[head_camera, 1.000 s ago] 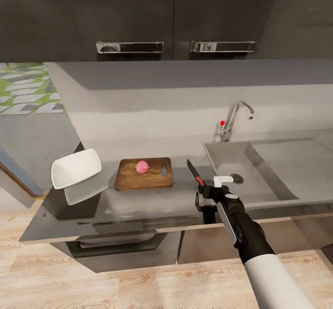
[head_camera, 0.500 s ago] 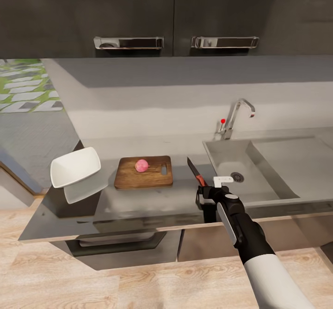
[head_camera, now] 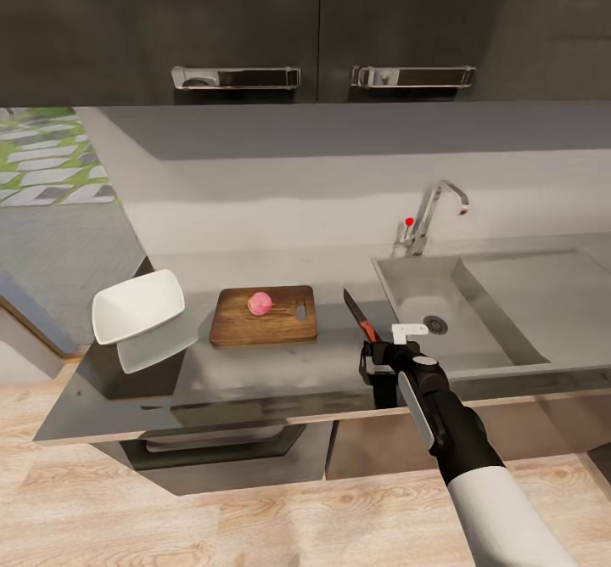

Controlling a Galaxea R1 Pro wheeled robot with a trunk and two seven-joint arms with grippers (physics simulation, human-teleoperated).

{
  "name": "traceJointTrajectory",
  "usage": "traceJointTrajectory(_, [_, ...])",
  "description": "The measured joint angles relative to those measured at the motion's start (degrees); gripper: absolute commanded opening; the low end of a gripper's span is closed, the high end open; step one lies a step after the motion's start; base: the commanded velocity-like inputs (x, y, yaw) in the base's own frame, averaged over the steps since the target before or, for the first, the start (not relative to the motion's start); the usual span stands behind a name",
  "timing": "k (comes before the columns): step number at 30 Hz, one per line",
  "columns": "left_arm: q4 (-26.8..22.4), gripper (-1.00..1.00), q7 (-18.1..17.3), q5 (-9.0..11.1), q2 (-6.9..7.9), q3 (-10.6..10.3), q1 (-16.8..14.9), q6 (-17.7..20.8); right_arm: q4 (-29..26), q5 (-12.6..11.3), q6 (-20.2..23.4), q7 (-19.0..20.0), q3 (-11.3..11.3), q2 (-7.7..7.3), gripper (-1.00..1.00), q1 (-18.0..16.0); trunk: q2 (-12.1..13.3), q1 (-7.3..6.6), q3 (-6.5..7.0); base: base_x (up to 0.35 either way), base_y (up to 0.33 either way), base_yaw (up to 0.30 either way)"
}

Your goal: In the kitchen, take the Vidalia onion out of the sink, dice it on the chopping board with the paring knife, put the diced onion into the bowl on the countertop, then place both the paring knife and the chopping board into the sink.

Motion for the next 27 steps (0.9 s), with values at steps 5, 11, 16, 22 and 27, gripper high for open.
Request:
traceJointTrajectory(5, [0.02, 1.00, 0.00, 0.00, 0.00, -0.02, 0.00, -0.03, 0.00, 0.00, 0.00, 0.00, 0.00, -0.06, 1.00, -0.03, 0.00, 0.00, -0.13, 0.000, 0.000, 0.000])
traceJointTrajectory(11, [0.02, 1.00, 0.00, 0.00, 0.00, 0.00, 0.00, -0.02, 0.00, 0.00, 0.00, 0.00, 0.00, -0.05, 1.00, 0.00, 0.00, 0.00, -0.18, 0.000, 0.000, 0.000])
traceJointTrajectory(16, [0.02, 1.00, 0.00, 0.00, 0.00, -0.01, 0.00, -0.01, 0.00, 0.00, 0.00, 0.00, 0.00, -0.05, 1.00, -0.02, 0.00, 0.00, -0.19, 0.000, 0.000, 0.000])
traceJointTrajectory(22, [0.02, 1.00, 0.00, 0.00, 0.00, -0.01, 0.00, -0.02, 0.00, 0.00, 0.00, 0.00, 0.00, -0.03, 1.00, -0.01, 0.00, 0.00, -0.19, 0.000, 0.000, 0.000])
traceJointTrajectory(27, [0.02, 1.00, 0.00, 0.00, 0.00, -0.01, 0.00, 0.01, 0.00, 0.00, 0.00, 0.00, 0.00, -0.09, 1.00, -0.01, 0.00, 0.00, -0.19, 0.000, 0.000, 0.000])
